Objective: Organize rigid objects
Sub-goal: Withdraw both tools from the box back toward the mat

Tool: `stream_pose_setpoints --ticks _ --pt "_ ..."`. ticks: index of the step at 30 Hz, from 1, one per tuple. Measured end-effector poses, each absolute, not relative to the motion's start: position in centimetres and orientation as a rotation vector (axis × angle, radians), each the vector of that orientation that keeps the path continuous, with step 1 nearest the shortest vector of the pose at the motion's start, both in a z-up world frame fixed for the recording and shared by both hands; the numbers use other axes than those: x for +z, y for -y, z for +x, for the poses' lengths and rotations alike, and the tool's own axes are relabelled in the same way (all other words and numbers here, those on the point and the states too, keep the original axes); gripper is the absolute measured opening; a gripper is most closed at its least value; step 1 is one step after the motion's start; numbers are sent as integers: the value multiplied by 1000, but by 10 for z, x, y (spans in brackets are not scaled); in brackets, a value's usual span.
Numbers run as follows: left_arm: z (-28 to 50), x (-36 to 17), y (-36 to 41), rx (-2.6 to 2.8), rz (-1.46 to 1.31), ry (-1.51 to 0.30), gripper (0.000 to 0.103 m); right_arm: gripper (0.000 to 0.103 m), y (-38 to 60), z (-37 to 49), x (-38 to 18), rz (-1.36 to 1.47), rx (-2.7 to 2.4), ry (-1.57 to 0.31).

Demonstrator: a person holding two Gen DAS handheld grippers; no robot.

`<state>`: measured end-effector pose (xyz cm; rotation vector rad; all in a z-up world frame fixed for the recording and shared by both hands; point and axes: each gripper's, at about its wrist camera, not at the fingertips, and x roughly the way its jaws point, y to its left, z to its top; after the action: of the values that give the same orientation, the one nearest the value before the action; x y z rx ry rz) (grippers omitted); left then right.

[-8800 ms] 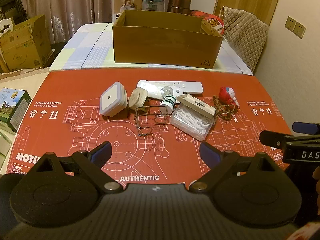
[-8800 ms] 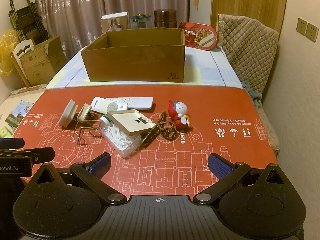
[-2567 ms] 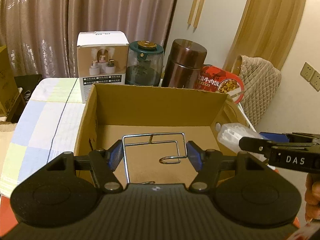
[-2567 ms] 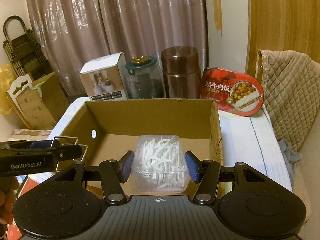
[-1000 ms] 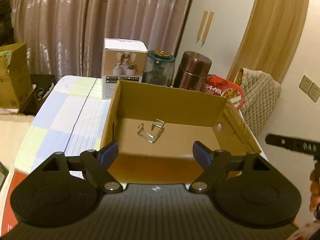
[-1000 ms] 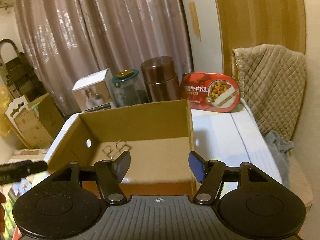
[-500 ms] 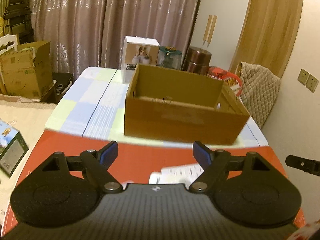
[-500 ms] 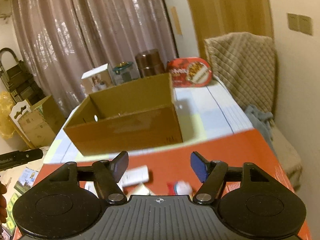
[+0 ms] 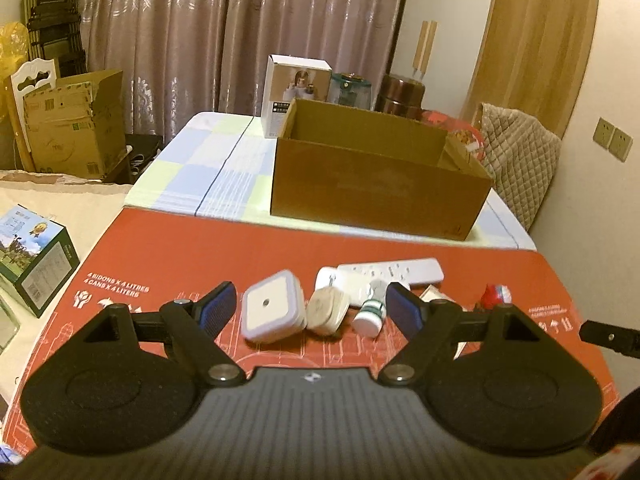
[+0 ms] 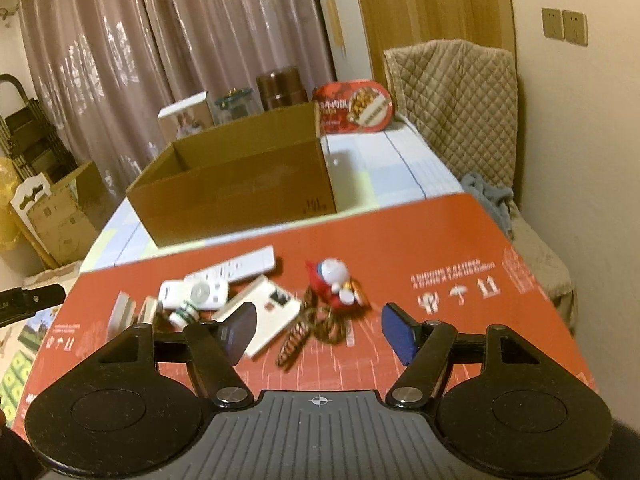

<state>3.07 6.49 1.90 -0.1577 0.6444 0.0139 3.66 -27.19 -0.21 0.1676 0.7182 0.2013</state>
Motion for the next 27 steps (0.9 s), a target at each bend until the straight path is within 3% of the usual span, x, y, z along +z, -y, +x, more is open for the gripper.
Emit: stream_pose_setpoints --ticks 27 --pt "53 -24 -76 -16 -204 -806 79 66 249 55 -27 129 222 -762"
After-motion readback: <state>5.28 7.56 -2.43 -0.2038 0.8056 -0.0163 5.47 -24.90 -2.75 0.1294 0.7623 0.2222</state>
